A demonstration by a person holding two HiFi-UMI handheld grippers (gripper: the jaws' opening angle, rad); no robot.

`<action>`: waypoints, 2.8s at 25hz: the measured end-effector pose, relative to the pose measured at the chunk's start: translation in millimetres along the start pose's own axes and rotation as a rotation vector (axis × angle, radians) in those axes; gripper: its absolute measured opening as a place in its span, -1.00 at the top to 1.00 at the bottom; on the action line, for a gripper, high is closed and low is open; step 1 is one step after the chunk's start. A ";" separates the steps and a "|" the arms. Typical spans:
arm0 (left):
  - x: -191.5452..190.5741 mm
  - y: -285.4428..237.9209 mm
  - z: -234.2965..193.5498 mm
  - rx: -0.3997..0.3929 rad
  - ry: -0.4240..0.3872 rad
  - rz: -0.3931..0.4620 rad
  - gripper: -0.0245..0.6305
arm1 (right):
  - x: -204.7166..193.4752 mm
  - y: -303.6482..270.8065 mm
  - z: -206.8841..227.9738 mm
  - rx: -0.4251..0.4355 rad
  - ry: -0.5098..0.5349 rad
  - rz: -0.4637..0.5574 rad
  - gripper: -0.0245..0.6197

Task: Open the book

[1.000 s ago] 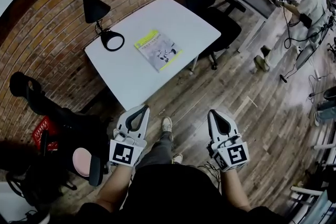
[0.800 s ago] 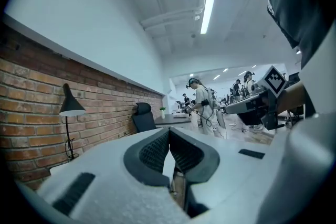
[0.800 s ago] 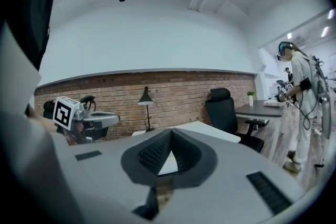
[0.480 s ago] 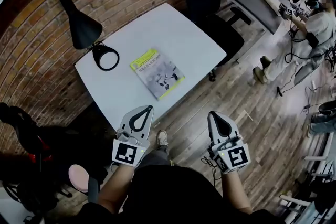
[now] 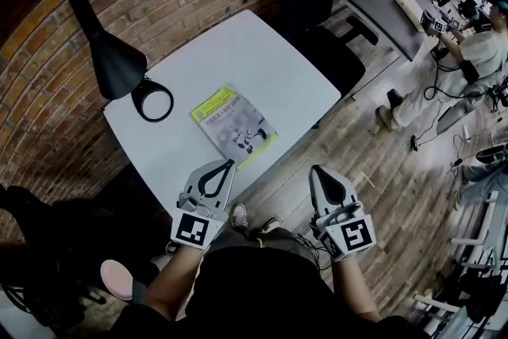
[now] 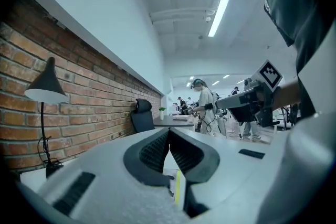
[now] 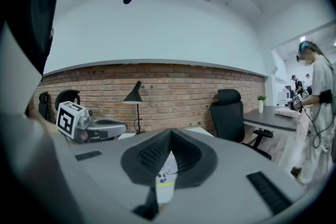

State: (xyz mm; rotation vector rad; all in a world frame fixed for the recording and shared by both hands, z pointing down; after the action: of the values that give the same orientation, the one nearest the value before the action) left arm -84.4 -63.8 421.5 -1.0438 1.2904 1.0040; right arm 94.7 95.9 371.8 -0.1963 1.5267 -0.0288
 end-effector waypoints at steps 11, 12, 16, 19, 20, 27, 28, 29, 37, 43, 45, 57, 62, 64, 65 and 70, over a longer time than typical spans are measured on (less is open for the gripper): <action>0.9 -32.8 5.8 0.088 0.000 -0.022 0.86 | -1.0 -31.8 41.3 0.097 -0.028 0.021 0.89; 1.2 -34.9 6.6 0.098 -0.006 -0.029 0.86 | -3.6 -34.1 47.2 0.107 -0.013 0.012 0.89; -3.8 -45.8 6.3 0.141 0.001 -0.053 0.86 | -2.8 -47.7 60.7 0.157 -0.005 -0.010 0.89; -10.7 -55.1 8.0 0.156 0.003 -0.073 0.86 | -4.2 -51.7 68.8 0.176 -0.002 -0.015 0.89; -13.5 -58.0 7.3 0.158 -0.007 -0.077 0.86 | -5.6 -52.8 71.8 0.178 -0.002 -0.013 0.89; -41.8 -75.9 -0.7 0.147 -0.060 -0.130 0.86 | -13.4 -56.8 81.3 0.193 -0.018 -0.023 0.89; -45.9 -78.6 -0.6 0.146 -0.057 -0.141 0.86 | -17.0 -56.2 84.0 0.193 -0.014 -0.034 0.89; -50.3 -81.7 -0.3 0.145 -0.054 -0.152 0.86 | -19.5 -55.8 86.0 0.194 -0.012 -0.046 0.89; -105.5 -115.8 5.7 0.120 -0.027 -0.279 0.84 | -31.8 -59.7 93.6 0.202 -0.025 -0.078 0.89; -138.8 -146.6 12.8 0.096 -0.029 -0.352 0.65 | -39.2 -58.1 102.9 0.204 -0.026 -0.099 0.89; -150.6 -157.9 16.3 0.079 -0.033 -0.391 0.60 | -42.2 -57.8 107.4 0.202 -0.030 -0.104 0.89; -208.3 -212.3 33.4 0.041 -0.127 -0.605 0.19 | -60.9 -58.5 134.7 0.210 -0.057 -0.141 0.89; -224.9 -217.9 31.1 0.063 -0.149 -0.683 0.18 | -70.1 -60.3 146.5 0.226 -0.067 -0.155 0.89; -227.6 -218.6 30.7 0.065 -0.148 -0.696 0.18 | -72.2 -61.2 149.4 0.230 -0.076 -0.157 0.89; -228.4 -218.8 30.7 0.063 -0.151 -0.701 0.18 | -73.2 -61.8 150.4 0.232 -0.078 -0.159 0.89; -229.2 -219.3 31.0 0.034 -0.166 -0.703 0.20 | -77.2 -65.7 151.9 0.261 -0.093 -0.179 0.89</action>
State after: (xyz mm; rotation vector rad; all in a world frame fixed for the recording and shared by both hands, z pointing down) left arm 128.1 -85.7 658.1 -1.2341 0.7086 0.5109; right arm 248.7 58.8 462.5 -0.1234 1.3943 -0.3549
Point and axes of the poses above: the fingertips, and each gripper's own axes: y backward along the fingers, z to its right, x out of its top, the point moved 7 cm from there along y, backward along the fingers, and after that the axes turned 1 degree about z, right-handed, at the moved point
